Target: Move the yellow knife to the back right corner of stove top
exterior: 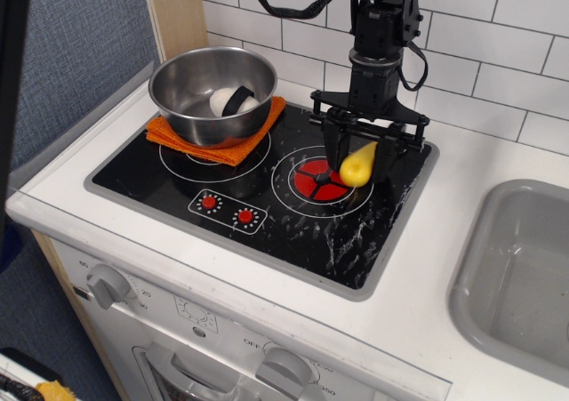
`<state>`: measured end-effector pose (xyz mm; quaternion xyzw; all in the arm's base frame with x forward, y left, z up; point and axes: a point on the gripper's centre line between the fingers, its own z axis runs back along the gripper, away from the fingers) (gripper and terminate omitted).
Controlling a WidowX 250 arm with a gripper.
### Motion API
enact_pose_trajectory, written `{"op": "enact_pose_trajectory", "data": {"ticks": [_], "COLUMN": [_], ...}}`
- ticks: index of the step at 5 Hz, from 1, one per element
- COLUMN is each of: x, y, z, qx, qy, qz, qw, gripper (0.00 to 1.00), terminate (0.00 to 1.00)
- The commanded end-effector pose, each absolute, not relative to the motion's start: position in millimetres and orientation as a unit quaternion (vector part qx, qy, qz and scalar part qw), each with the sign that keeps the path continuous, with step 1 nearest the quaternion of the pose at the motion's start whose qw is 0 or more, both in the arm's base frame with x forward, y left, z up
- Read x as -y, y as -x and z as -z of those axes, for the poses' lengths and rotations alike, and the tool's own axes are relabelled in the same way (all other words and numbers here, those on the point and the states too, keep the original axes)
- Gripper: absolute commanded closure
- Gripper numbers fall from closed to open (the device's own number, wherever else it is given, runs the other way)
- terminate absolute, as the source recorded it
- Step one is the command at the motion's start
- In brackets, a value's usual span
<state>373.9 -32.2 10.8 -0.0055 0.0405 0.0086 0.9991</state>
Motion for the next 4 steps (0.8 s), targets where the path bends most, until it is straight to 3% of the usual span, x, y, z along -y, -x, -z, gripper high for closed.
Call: {"op": "enact_pose_trajectory", "data": {"ticks": [1, 4], "x": [29.2, 25.8], "y": [-379.0, -385.0], "z": [-33.2, -30.7], "qx": [0.000, 0.058], "qy": [0.022, 0.002], "qz": [-0.011, 0.022], "qw": [1.000, 0.998], "gripper": [0.00, 0.00], "terminate": [0.00, 0.00]}}
